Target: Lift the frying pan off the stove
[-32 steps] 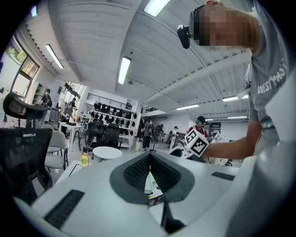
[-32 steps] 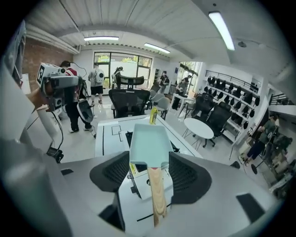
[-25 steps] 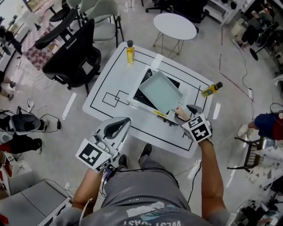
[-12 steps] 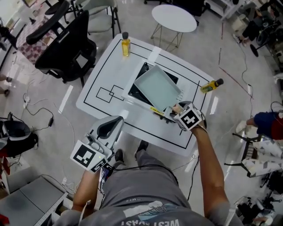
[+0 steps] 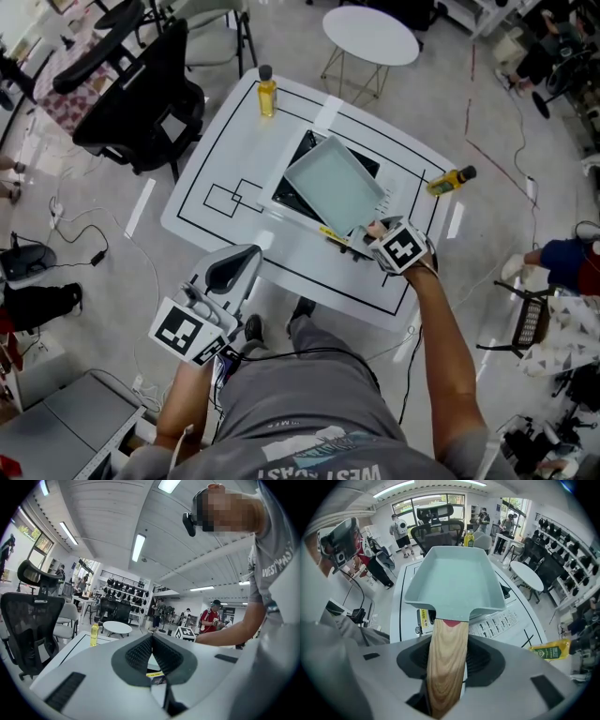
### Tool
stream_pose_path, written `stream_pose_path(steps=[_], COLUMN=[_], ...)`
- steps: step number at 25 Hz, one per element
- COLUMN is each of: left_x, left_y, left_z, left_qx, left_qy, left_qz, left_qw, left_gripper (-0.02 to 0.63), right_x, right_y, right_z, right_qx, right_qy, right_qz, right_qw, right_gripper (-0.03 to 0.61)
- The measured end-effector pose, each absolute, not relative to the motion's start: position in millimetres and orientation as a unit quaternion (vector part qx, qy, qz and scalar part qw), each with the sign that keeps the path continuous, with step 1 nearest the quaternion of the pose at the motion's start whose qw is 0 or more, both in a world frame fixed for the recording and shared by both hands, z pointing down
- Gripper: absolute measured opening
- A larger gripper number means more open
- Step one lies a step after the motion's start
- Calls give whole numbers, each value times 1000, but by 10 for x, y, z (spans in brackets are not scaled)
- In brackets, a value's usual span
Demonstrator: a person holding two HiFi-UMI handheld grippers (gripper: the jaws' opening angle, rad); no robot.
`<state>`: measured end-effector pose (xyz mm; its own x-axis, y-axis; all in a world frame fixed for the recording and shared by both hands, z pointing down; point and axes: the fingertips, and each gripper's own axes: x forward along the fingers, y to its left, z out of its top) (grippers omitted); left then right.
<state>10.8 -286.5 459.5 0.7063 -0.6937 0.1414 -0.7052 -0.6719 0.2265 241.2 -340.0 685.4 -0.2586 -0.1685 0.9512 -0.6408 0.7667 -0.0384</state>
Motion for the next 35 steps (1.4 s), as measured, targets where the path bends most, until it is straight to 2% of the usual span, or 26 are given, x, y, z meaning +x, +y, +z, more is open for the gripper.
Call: stream_pose_path(steps=[15, 35], left_x=[16, -124], left_y=[-2825, -2726], left_z=[4531, 4346], left_qx=[918, 926], left_qy=[-375, -359], left_qz=[22, 12], left_qw=[131, 117], left_gripper=[-3, -3], right_x=[2378, 1972], right_y=[-3175, -3019], right_z=[6806, 5926], right_qx=[293, 321], right_qy=[-767, -815], right_qz=[253, 300], right_qw=[512, 378], right_gripper=[166, 166])
